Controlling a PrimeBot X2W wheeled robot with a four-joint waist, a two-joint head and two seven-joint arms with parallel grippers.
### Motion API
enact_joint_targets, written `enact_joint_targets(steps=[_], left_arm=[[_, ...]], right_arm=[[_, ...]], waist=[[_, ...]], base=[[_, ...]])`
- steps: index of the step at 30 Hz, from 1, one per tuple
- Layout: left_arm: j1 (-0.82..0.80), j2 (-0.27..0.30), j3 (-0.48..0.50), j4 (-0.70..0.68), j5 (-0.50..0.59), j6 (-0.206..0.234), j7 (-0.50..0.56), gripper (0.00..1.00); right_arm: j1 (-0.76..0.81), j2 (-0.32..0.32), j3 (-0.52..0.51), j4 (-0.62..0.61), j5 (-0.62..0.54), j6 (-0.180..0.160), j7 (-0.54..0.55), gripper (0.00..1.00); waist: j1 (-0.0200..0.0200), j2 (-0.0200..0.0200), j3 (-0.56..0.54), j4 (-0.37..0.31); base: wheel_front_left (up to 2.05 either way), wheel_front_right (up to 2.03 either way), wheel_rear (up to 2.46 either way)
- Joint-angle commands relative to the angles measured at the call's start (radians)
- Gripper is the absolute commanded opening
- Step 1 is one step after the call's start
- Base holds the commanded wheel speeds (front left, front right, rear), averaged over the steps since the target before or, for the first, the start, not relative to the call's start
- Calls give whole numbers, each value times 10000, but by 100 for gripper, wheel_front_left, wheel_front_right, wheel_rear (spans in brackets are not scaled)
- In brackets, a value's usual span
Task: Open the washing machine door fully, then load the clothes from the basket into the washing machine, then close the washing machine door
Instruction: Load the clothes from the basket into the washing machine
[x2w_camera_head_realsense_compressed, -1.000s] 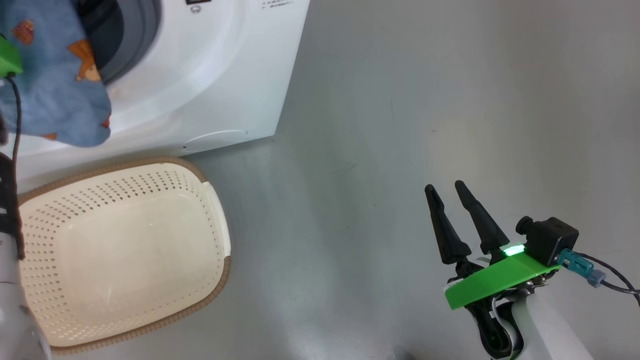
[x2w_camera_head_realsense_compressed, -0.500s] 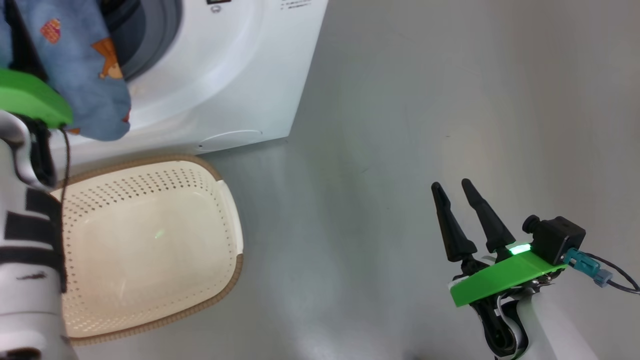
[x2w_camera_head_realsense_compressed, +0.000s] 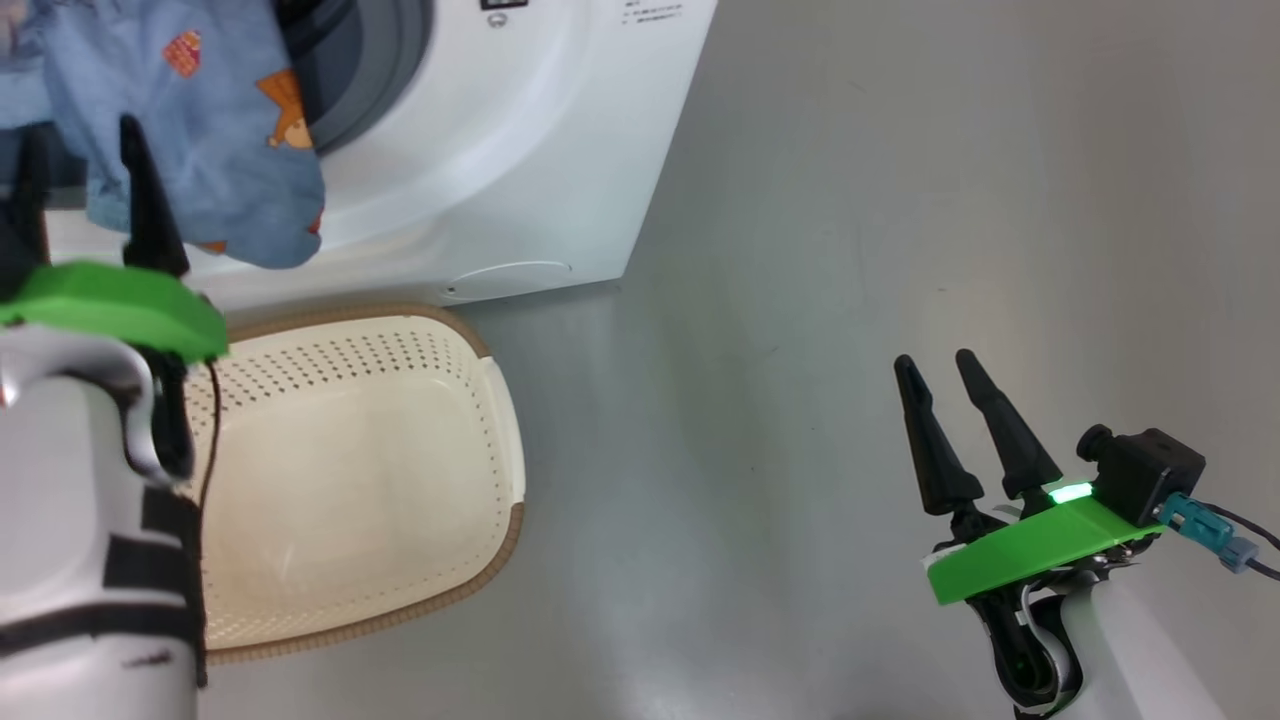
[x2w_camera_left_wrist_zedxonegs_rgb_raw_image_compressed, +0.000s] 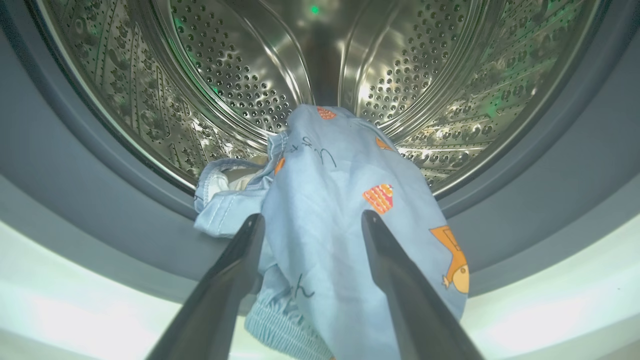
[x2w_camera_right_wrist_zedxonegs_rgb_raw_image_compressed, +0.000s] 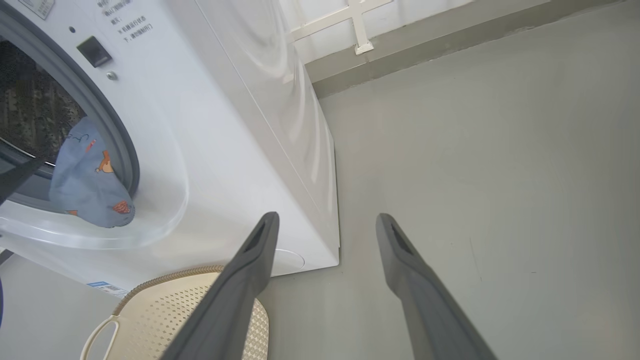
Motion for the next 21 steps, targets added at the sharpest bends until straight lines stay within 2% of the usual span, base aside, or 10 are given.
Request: enact_joint_targets(steps=[1, 21], left_arm=[[530, 257, 102, -545, 170, -12, -53, 100], [4750, -257, 46, -3688, -312, -27, -53, 100]], right_arm=[[172, -111, 131, -252, -51, 16, -74, 100], [504, -503, -10, -309, -107, 16, -74, 100]], waist=[[0, 0, -58, 114], [0, 0, -387, 487]], base=[[0, 0, 0], [0, 0, 0]])
